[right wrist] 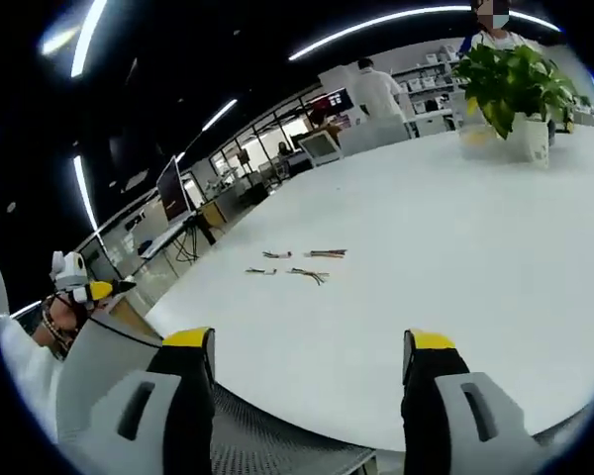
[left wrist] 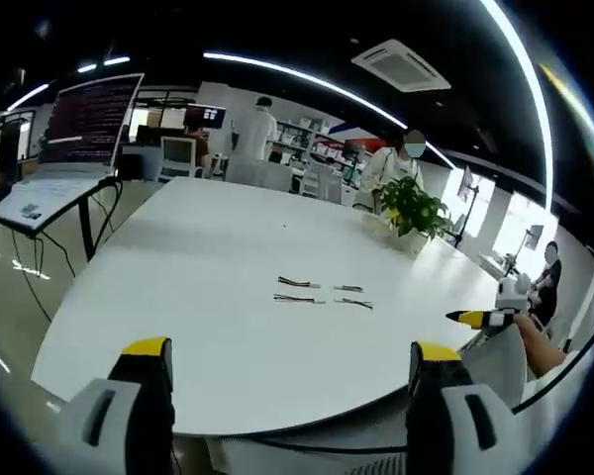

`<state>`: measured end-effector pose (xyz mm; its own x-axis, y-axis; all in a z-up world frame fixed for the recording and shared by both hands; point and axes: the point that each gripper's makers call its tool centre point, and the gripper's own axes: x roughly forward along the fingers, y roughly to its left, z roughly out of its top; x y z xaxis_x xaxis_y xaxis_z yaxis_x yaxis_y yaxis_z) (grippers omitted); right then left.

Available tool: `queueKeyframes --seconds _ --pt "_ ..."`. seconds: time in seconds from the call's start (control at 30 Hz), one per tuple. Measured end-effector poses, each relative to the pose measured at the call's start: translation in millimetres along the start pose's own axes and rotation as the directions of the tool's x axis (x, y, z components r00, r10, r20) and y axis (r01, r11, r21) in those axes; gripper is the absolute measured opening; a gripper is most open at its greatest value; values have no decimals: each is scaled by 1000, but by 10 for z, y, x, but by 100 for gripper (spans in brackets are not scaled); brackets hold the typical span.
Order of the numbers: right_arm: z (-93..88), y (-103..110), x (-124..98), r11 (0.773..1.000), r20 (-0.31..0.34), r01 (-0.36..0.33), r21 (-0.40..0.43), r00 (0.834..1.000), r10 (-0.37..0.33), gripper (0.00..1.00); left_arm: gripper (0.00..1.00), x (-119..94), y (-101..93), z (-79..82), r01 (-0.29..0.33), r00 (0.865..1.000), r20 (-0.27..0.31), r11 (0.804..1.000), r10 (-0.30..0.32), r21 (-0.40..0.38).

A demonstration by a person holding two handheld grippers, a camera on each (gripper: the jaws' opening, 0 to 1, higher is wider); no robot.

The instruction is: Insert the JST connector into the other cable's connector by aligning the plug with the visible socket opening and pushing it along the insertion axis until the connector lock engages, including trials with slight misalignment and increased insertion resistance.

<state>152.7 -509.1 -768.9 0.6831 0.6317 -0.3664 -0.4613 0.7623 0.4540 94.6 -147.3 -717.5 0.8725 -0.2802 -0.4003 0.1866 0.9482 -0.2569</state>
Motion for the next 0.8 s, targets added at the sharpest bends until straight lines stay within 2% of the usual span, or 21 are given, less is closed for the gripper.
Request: queueKeyframes --seconds 0.1,0.27,0.33,0.43,0.57,0.8 --pt "-2 -37 -12 1000 0 1 6 1000 -1 75 98 -8 -13 -32 0 1000 -4 1000 0 -3" --pt "-56 -63 -34 999 -39 12 -44 999 -14 76 98 5 -22 -67 -4 1000 -5 1000 4 -14" --pt "-61 -82 -49 999 -34 14 -32 999 -15 76 98 37 -34 -75 -1 1000 -12 1000 1 -15" --pt "-63 -119 -73 1000 -25 18 -14 1000 -19 75 98 81 -68 -53 9 1000 -13 1000 -9 -6" --pt "-82 -155 -93 999 -39 26 -29 999 -27 76 99 176 -98 -6 24 1000 -1 1000 -24 -9" --pt "-80 -196 -107 999 -36 38 -32 999 -39 76 98 206 -130 -55 28 999 -39 1000 -28 7"
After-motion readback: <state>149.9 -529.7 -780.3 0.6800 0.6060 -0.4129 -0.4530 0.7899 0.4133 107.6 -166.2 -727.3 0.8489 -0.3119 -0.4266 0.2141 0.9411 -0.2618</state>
